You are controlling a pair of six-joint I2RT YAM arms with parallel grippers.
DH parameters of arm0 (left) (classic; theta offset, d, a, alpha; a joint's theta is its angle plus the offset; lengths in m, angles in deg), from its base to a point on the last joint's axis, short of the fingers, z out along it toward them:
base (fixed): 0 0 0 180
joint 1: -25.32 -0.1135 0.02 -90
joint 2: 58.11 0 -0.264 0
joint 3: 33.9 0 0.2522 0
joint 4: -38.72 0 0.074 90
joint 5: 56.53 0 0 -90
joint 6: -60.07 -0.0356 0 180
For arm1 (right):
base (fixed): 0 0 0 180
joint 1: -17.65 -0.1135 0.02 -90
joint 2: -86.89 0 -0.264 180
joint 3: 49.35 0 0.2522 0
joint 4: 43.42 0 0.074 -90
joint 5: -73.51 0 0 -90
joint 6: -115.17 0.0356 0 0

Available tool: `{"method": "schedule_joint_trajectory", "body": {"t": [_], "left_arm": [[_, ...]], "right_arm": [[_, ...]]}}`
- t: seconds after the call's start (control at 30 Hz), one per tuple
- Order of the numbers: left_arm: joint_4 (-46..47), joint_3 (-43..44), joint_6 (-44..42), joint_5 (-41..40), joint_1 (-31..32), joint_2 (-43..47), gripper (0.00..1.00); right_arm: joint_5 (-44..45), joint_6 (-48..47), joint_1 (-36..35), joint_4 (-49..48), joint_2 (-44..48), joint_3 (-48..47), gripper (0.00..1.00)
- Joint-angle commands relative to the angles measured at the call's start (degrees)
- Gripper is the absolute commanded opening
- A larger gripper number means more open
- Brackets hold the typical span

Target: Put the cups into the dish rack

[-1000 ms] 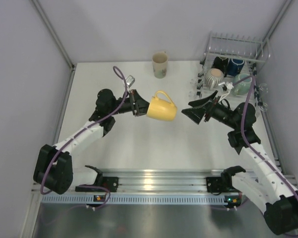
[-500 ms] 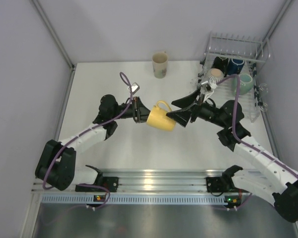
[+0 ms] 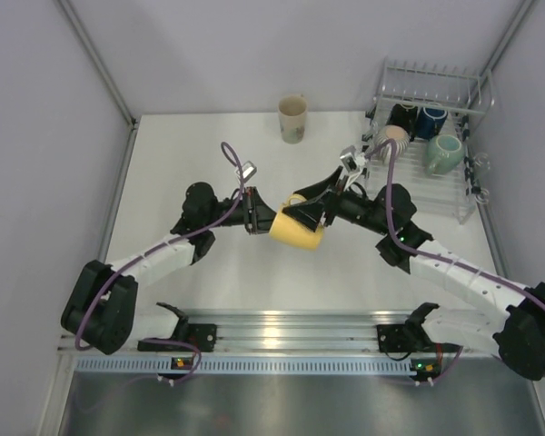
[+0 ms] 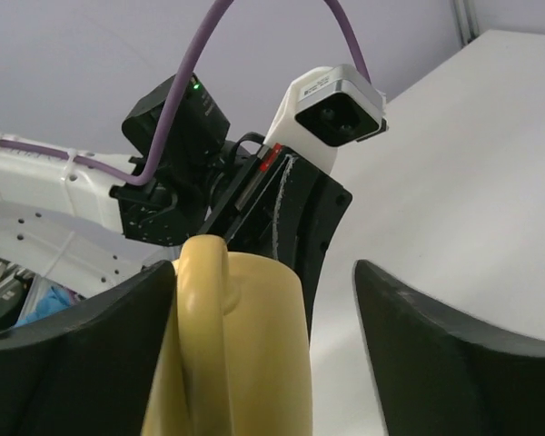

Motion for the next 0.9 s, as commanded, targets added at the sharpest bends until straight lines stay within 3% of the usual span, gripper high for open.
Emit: {"method": "schedule_joint_trajectory", "body": {"t": [0.0, 0.07, 0.1, 0.17, 0.27, 0.43, 0.5, 0.57, 0.67, 0.77, 0.8, 0.87], "left_arm": [[7.24, 0.54, -0.31, -1.05, 0.46, 3.83, 0.00], [7.24, 0.37, -0.31, -1.48, 0.55, 4.10, 0.00], [7.50, 0.02, -0.40, -1.57, 0.63, 4.19, 0.00], [7.68, -0.51, -0.67, -1.75, 0.64, 4.01, 0.00], [8.65, -1.48, -0.58, -2.01, 0.64, 2.87, 0.00], [10.14, -1.92, 0.56, -4.03, 0.64, 0.24, 0.00], [10.84, -1.83, 1.35, -4.30, 0.64, -0.64, 0.13], [10.85, -1.22, 1.71, -4.21, 0.64, -2.13, 0.38], [10.93, -0.60, 1.62, -3.34, 0.55, -3.45, 0.57], [10.33, -0.16, 0.48, -2.02, 0.29, -3.98, 0.64], [9.54, 0.01, 0.13, -2.01, 0.11, -4.07, 0.80], [6.73, 0.10, -1.27, -2.89, -0.94, -3.99, 0.86]], "right_arm": [[2.19, -0.36, -2.70, -8.45, -0.75, -2.18, 0.71], [3.24, 0.08, -3.84, -10.55, -0.67, -0.34, 0.58], [3.77, 0.25, -4.19, -12.04, -0.32, 0.28, 0.45], [5.53, 0.96, -4.55, -13.63, 0.38, 2.47, 0.31], [8.16, 2.27, -4.64, -17.06, 2.75, 5.46, 0.00], [12.83, 2.72, -4.64, -18.83, 5.13, 7.66, 0.00], [13.44, 2.54, -4.72, -18.22, 5.48, 7.23, 0.00], [15.02, 2.19, -4.64, -14.11, 5.66, 5.74, 0.00], [17.66, 1.57, -4.55, -7.96, 6.62, 4.06, 0.00], [18.28, 1.22, -3.15, -0.59, 7.68, 2.04, 0.00], [18.46, 1.48, -2.71, 1.28, 7.94, 1.26, 0.00], [18.02, 1.57, -0.69, 4.97, 8.99, 0.55, 0.00]]}}
